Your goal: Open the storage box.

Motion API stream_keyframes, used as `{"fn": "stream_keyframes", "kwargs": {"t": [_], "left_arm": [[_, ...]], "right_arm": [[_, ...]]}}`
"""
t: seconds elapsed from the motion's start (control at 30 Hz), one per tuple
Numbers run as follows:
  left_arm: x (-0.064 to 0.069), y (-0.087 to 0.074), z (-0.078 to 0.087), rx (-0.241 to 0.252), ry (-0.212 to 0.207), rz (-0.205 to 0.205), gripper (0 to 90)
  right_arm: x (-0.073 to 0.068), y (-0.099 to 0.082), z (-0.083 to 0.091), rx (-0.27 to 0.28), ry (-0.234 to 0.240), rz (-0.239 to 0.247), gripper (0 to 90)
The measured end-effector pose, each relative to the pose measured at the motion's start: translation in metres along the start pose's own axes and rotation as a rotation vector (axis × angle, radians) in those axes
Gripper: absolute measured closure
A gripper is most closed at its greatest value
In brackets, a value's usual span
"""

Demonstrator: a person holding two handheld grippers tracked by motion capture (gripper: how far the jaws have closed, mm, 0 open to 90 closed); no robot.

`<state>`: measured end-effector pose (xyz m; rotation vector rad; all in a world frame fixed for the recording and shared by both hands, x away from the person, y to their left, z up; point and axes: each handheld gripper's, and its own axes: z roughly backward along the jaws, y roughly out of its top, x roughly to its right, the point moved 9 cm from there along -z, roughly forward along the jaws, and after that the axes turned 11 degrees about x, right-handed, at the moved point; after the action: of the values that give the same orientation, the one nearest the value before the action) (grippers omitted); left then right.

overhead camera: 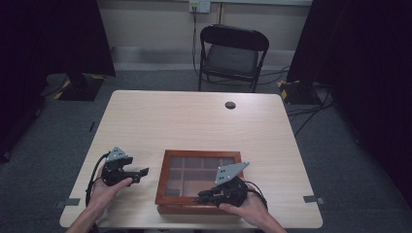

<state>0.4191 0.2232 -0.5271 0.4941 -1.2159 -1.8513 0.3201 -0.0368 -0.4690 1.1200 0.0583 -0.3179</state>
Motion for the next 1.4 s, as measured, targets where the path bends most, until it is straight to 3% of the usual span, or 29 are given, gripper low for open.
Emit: {"fn": "stream_keyframes", "kwargs": {"t": [0.2,0.23,0.33,0.47,0.63,0.87,1.03,1.23,1.4], "left_arm": [[0.022,0.007,0.002,0.027,-0.072,-0.034,16.4],[0.022,0.007,0.002,0.027,-0.072,-0.034,16.4],[0.035,0.008,0.002,0.025,-0.129,-0.010,17.9],[0.047,0.009,0.003,0.025,-0.159,-0.048,19.9],[0.048,0.011,0.004,0.041,-0.161,-0.037,18.7],[0.049,0.009,0.005,0.026,-0.163,-0.054,18.2],[0.054,0.007,0.005,0.016,-0.204,-0.072,17.1],[0.069,0.012,0.006,0.057,-0.270,-0.104,16.5],[0.073,0.014,0.004,0.070,-0.277,-0.123,17.0]], "right_arm": [[0.000,0.003,0.001,-0.002,-0.002,0.004,82.7],[0.000,0.003,0.001,-0.002,-0.002,0.004,82.7],[0.001,0.007,0.003,0.002,-0.001,0.007,82.6],[0.001,0.009,0.003,-0.004,0.000,0.008,82.7],[0.001,0.011,0.004,-0.009,-0.003,-0.002,82.6],[0.002,0.018,0.007,-0.006,0.001,0.004,82.6],[0.002,0.023,0.009,-0.007,-0.004,0.010,82.6],[0.003,0.030,0.012,0.000,-0.009,0.017,82.6],[0.004,0.033,0.013,0.010,-0.008,0.016,82.5]]}}
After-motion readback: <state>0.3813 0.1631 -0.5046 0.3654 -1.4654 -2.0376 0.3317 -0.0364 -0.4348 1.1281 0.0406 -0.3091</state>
